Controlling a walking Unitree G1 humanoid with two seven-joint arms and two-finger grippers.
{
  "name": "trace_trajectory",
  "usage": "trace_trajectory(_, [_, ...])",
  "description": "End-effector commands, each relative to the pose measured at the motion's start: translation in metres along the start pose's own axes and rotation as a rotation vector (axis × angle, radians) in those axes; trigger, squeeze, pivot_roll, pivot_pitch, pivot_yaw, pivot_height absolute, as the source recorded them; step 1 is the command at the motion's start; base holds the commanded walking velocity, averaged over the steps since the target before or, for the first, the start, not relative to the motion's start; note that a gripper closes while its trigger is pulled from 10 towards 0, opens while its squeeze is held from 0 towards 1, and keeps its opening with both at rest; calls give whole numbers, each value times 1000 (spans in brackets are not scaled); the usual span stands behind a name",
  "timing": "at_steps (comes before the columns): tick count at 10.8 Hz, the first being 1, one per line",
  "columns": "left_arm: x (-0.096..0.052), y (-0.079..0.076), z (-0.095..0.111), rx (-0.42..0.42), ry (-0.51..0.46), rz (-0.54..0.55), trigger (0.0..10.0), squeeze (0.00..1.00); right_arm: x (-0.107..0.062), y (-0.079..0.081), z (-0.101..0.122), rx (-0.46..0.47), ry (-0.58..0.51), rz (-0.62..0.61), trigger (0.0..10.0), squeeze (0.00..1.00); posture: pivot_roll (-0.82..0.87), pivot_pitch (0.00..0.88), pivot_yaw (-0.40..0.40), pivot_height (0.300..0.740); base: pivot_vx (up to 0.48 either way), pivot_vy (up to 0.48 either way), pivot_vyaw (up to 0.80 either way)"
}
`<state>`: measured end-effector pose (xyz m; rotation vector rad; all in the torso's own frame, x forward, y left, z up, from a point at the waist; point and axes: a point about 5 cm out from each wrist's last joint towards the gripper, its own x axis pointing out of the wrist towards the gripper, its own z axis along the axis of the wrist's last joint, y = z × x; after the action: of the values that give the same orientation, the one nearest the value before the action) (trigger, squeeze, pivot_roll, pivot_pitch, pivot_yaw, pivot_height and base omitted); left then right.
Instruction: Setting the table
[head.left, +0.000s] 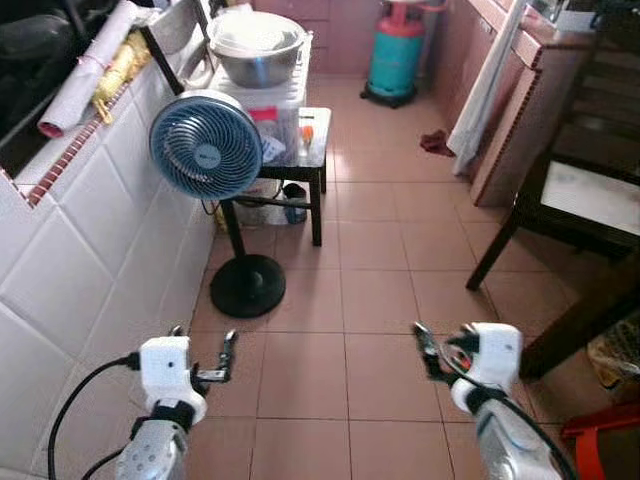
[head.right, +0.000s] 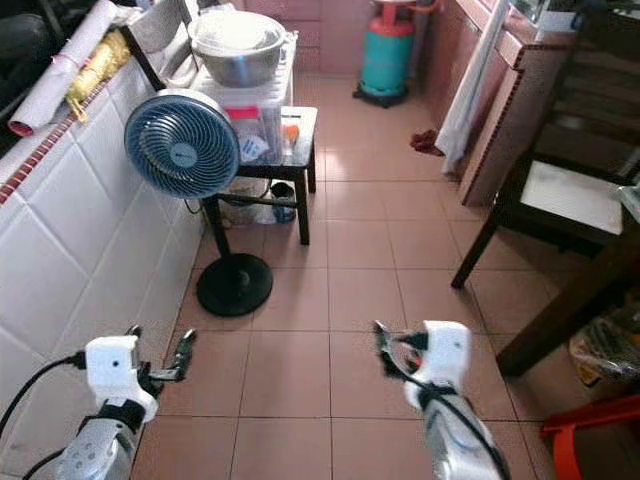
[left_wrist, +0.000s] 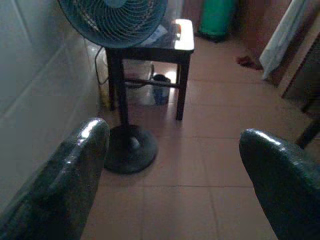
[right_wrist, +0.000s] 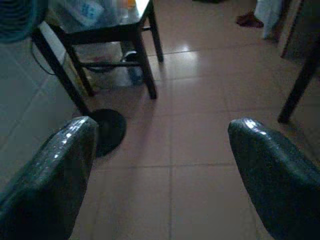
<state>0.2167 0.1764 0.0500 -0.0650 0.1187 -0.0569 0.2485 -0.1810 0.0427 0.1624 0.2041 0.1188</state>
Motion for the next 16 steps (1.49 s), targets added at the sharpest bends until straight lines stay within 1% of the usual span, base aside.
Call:
trace_trajectory(1, [-3,-4,1,-17,32,-31,10000,0,-6,-2,-1,30,27,4,10000,0,-21,99,9,740,0,0,0])
trace_trajectory(2, [-1,-17,7,22,33,-132,10000,0,-6,-1,-1,56,47,39,10000,0,-20,103,6,740,0,0,0])
trace_trajectory(3, [1,-22,10,31,28,-178,10000,0,-7,0,0,34,53,74,10000,0,-22,104,9,740,0,0,0])
trace_trajectory(4, [3,-24,13,28,22,-177,10000,0,-10,-5,0,31,58,64,10000,0,-33,113,22,740,0,0,0])
trace_trajectory(5, [4,-21,13,5,27,-158,10000,0,-15,-11,0,42,64,44,10000,0,-50,123,40,740,0,0,0])
trace_trajectory(6, [2,-17,10,13,43,-155,10000,0,-22,-10,-1,41,60,20,10000,0,-66,132,59,740,0,0,0])
trace_trajectory(7, [3,-14,10,35,54,-160,10000,0,-24,-8,0,44,59,21,10000,0,-72,134,63,740,0,0,0])
trace_trajectory(8, [4,-12,9,42,56,-164,10000,0,-23,-3,-1,52,55,31,10000,0,-66,128,60,740,0,0,0])
trace_trajectory(9, [8,-5,10,64,48,-154,10000,0,-20,5,-1,59,50,41,10000,0,-46,102,30,740,0,0,0])
trace_trajectory(10, [12,-2,2,62,51,-104,10000,0,-12,5,-7,62,80,33,10000,0,-29,64,16,740,0,0,-544])
trace_trajectory(11, [13,-2,2,19,45,-67,10000,0,-10,5,-5,53,82,42,10000,0,-37,74,20,740,0,0,-800])
trace_trajectory(12, [13,-5,0,34,49,-92,10000,0,-9,7,-4,30,82,49,10000,0,-41,76,16,740,0,0,-800])
trace_trajectory(13, [13,-9,-6,49,63,-111,10000,0,-9,3,-6,41,91,27,10000,0,-39,70,-3,740,0,0,-800])
trace_trajectory(14, [12,-9,-7,52,54,-118,10000,0,-11,0,-6,30,94,20,10000,0,-54,76,-11,740,0,0,-800])
trace_trajectory(15, [13,-9,-10,28,61,-96,10000,0,-12,-4,-3,27,92,5,10000,0,-58,82,-3,740,0,0,-800])
trace_trajectory(16, [16,-12,-11,12,59,-96,10000,0,-10,-3,-3,5,86,14,10000,0,-65,89,13,740,0,0,-800])
